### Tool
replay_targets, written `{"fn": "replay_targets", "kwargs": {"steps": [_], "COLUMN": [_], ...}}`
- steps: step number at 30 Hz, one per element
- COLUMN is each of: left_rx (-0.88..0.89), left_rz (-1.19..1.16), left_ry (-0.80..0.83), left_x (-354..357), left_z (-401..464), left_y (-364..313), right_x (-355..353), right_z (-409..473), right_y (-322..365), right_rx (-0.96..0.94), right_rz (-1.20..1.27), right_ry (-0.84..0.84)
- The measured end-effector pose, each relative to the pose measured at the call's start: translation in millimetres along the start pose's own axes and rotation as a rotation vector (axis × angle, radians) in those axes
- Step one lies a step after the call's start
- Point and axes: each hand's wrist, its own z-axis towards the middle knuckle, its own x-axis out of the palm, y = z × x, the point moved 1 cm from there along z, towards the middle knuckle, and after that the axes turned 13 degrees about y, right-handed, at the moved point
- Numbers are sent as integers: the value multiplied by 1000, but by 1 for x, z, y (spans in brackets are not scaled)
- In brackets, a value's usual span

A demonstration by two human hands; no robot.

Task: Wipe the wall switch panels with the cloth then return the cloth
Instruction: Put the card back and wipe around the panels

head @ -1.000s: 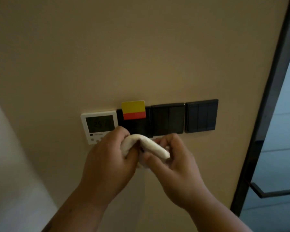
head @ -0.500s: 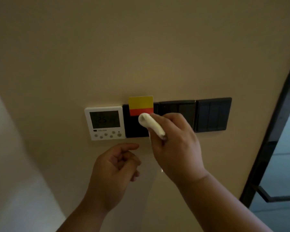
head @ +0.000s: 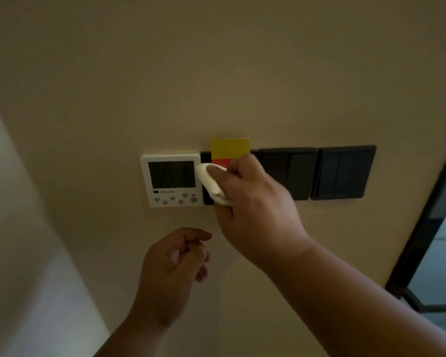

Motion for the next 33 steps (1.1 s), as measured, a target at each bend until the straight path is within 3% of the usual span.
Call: {"fn": "replay_targets", "kwargs": {"steps": [5,11,18,20,24,26,29,33], "left_rx": [-7,-25,-2,1,-6,1,1,-23], "left_rz": [2,-21,4,-1,52,48,52,169], "left_ry": [-7,-21,-11,-12,13,18,8,-30], "left_x": [-1,0,0,0,6,11,13,14], "left_z": [-1,-6,-7,-7,-4,-1,4,6], "left_y": [-1,1,0,0,4,3,2,-2], "right_x": [7,-3,15,0,-21,-16,1,16], "right_z": [-22,0,-38,-42,-26,-23,-35,-58], "right_y": [-1,9,-17,-21,-28,-31,-35,-31], "right_rx": [46,13,98,88,99,128,148,232], "right_rz": [-56,-26,-43,-37,32,71,117,97], "right_ry": [243,75,273,194,-187,-247,-206,15]}}
